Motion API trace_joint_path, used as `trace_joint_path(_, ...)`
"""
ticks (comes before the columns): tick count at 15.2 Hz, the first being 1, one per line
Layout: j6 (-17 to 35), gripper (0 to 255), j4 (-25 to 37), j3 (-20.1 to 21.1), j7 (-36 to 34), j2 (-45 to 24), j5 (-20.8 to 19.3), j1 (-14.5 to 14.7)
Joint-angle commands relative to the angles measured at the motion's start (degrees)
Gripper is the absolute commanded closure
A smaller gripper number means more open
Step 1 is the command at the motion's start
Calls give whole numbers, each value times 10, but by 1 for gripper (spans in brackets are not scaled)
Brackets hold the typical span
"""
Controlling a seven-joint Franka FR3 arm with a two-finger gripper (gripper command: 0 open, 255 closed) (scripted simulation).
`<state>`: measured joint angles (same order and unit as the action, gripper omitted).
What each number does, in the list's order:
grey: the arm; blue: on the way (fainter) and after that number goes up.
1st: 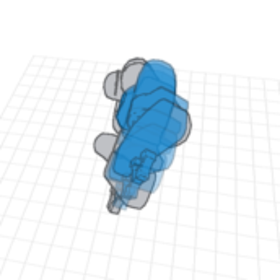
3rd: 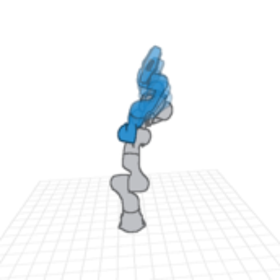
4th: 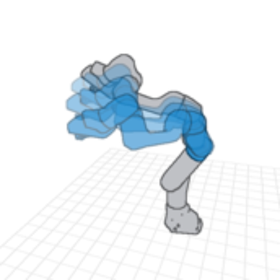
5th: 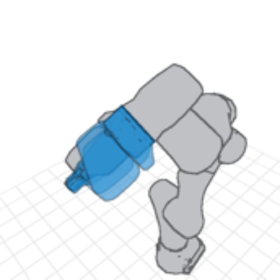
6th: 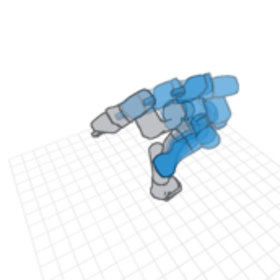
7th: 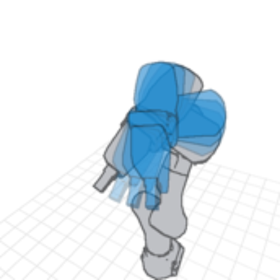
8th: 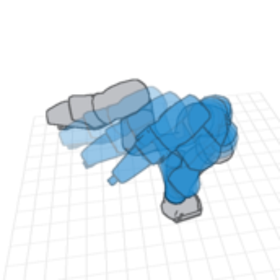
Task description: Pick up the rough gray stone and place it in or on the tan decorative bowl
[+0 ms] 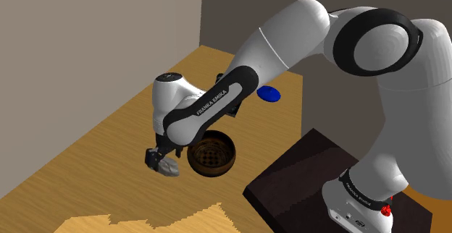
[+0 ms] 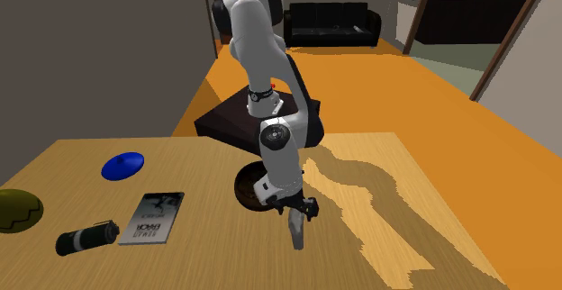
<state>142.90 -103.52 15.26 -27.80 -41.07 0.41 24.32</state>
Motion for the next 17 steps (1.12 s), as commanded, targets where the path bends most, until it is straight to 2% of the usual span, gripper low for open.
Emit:
trace_joint_path(1,0,255,0,0,0,0,0,0)
trace_joint_path(10,0,255,0,0,0,0,0,0)
trace_joint_path(17,-33,255,-9,7,-2,42,7,-6)
